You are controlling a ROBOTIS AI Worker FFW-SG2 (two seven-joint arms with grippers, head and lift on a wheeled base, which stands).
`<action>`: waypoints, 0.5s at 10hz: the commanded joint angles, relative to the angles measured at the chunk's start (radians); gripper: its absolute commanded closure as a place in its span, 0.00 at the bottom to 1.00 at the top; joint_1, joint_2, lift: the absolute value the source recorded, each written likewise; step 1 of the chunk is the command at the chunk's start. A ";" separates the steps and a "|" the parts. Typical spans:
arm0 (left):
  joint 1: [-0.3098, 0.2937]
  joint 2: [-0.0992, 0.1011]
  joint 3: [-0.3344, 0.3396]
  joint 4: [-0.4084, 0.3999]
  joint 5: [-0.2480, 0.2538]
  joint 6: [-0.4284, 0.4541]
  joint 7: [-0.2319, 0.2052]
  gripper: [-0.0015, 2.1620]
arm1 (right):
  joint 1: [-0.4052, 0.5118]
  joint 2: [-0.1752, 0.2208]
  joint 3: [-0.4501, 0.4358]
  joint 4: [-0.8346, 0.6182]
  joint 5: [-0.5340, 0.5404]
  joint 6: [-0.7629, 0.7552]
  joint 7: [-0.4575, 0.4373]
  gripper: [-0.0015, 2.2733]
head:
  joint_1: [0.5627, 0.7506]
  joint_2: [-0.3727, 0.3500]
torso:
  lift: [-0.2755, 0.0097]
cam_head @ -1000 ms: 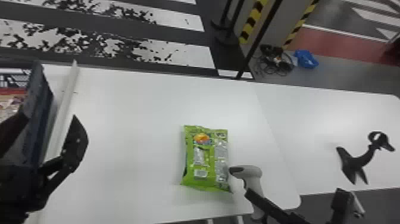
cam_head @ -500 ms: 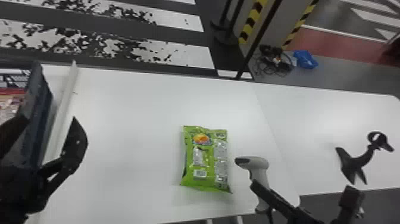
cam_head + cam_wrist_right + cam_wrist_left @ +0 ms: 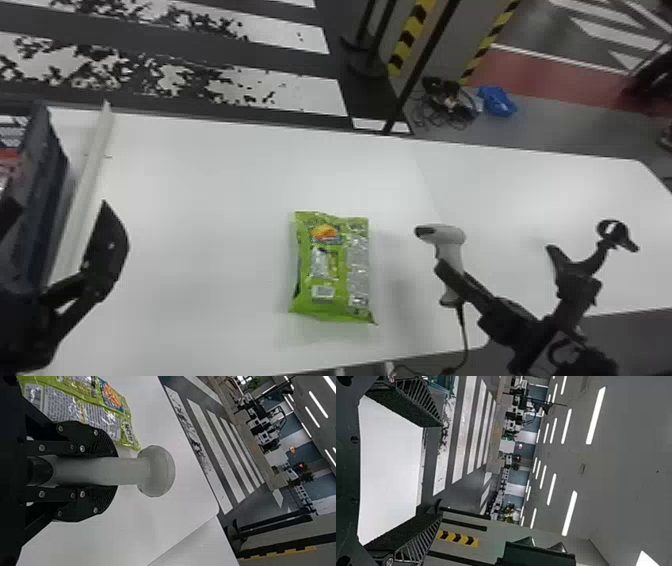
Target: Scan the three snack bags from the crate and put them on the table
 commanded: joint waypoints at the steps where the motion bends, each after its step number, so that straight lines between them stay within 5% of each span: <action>1: -0.003 -0.003 -0.004 0.000 -0.006 0.000 -0.002 0.03 | -0.047 -0.039 0.014 0.094 0.037 -0.100 -0.012 0.99 | 0.70 0.03 | 0.64; 5: -0.012 -0.003 -0.009 0.002 -0.015 0.006 -0.003 0.03 | -0.133 -0.117 0.106 0.277 0.144 -0.238 -0.012 0.99 | 0.70 0.03 | 0.64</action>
